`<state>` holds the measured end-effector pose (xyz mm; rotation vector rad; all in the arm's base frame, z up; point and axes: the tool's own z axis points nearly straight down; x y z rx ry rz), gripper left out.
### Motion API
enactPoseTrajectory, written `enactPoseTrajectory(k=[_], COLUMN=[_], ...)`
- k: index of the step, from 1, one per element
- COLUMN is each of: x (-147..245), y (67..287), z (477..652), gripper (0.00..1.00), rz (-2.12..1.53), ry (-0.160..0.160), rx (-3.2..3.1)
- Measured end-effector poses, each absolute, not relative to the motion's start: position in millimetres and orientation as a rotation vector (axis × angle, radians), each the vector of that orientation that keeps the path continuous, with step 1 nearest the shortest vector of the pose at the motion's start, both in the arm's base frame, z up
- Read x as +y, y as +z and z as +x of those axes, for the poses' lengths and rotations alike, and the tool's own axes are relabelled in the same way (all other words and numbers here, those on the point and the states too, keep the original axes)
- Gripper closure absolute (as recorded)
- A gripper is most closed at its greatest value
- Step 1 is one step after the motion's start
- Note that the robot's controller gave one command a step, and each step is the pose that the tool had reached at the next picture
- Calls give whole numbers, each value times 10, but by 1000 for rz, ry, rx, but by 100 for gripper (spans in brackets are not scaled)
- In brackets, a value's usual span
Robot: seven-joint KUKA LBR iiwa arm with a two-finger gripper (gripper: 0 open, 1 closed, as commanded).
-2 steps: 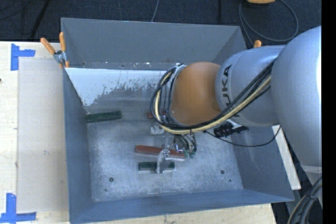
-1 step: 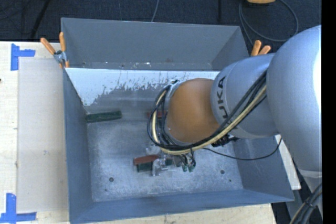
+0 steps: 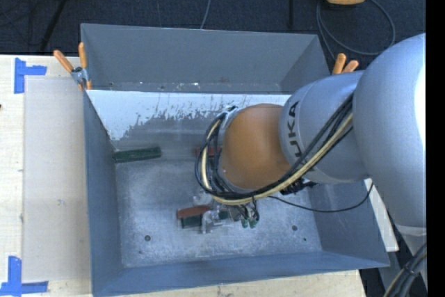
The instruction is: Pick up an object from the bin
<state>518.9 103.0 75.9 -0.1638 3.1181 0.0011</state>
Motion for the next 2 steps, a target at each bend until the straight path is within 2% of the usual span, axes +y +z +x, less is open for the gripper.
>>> enactPoseTrajectory(k=[2], x=[1032], y=[771], z=[5184], gripper=[100], rz=[-163], ry=[1], rx=[3128])
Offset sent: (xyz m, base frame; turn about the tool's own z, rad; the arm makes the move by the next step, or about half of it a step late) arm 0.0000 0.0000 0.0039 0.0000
